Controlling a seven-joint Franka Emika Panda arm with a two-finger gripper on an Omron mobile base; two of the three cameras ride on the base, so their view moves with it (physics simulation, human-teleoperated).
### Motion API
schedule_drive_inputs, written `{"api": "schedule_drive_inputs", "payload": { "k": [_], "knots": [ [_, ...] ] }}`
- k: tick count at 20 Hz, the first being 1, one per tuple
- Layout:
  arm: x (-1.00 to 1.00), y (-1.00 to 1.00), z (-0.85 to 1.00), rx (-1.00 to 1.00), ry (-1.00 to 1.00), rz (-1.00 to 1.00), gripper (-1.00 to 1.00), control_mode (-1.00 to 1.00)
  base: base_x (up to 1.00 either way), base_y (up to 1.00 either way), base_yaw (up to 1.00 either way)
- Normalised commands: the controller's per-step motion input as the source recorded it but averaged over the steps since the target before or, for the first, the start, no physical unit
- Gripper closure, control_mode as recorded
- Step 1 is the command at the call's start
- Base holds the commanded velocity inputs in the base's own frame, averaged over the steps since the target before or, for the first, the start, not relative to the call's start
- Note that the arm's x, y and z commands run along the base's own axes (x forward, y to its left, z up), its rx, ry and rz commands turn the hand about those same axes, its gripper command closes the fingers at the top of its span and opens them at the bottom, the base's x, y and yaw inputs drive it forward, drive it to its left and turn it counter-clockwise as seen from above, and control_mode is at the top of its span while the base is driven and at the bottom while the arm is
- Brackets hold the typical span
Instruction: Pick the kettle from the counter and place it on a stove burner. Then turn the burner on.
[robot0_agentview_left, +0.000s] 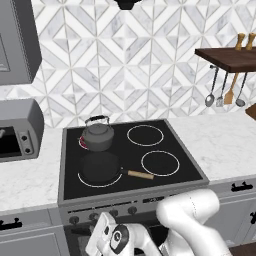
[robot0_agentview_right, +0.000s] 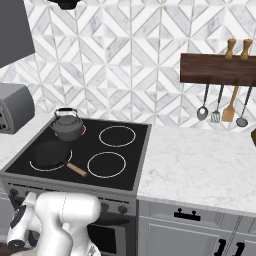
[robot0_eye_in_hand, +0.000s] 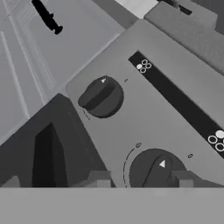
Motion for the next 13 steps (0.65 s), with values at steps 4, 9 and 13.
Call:
{"api": "schedule_drive_inputs", "payload": {
  "k": [4, 9, 13],
  "knots": [
    [0.02, 0.29, -0.51, -0.53, 0.00, 0.27, 1.00, -1.00, 0.00, 0.00, 0.00],
    [0.07, 0.33, -0.63, -0.59, 0.04, 0.28, 1.00, -1.00, 0.00, 0.00, 0.00],
    [0.09, 0.25, -0.66, -0.60, 0.08, 0.28, 1.00, -1.00, 0.00, 0.00, 0.00]
  ]
}}
